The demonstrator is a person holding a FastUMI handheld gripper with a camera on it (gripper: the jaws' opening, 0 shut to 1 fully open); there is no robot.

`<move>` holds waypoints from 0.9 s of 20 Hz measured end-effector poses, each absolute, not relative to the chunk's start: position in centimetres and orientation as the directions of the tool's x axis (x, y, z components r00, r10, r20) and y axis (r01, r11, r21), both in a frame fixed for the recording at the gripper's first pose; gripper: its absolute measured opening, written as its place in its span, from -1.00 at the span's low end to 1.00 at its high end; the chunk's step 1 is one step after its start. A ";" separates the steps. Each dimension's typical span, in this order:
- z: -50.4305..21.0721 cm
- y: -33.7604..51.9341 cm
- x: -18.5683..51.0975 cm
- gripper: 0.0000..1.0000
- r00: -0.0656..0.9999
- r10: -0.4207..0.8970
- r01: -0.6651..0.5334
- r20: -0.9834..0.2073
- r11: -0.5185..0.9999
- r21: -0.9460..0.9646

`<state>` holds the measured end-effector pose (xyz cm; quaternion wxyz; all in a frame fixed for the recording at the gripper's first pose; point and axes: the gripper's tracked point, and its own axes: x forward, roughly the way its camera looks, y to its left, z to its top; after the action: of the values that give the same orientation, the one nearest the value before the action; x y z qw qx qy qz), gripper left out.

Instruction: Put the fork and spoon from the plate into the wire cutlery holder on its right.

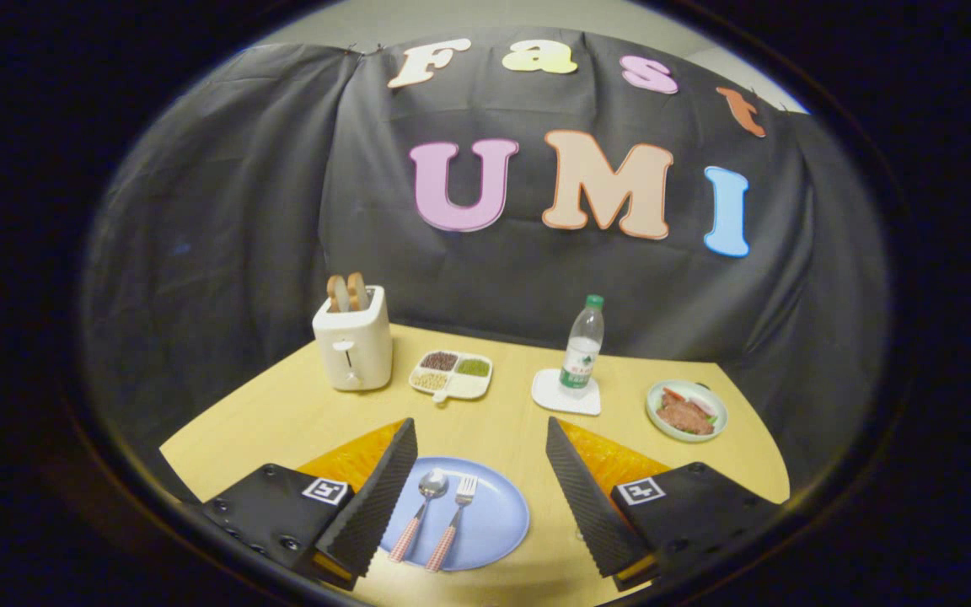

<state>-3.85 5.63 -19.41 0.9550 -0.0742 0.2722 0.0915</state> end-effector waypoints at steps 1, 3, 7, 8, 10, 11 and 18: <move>-20.4 5.6 -4.1 0.98 0.820 0.132 -0.220 -0.557 0.971 -0.093; -22.3 5.8 -4.7 0.98 0.793 0.132 -0.231 -0.595 0.968 -0.094; -26.4 5.6 -5.6 0.98 0.731 0.119 -0.244 -0.672 0.965 -0.094; -27.2 5.5 -5.8 0.98 0.713 0.116 -0.243 -0.692 0.966 -0.089; -29.1 5.1 -6.4 0.98 0.679 0.099 -0.240 -0.727 0.966 -0.094; -30.0 4.9 -6.6 0.98 0.663 0.090 -0.243 -0.744 0.965 -0.100; -34.4 4.7 -8.4 0.98 0.579 0.062 -0.290 -0.813 0.948 -0.135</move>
<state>-8.37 4.71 -34.40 0.8794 -0.1274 0.4476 0.1000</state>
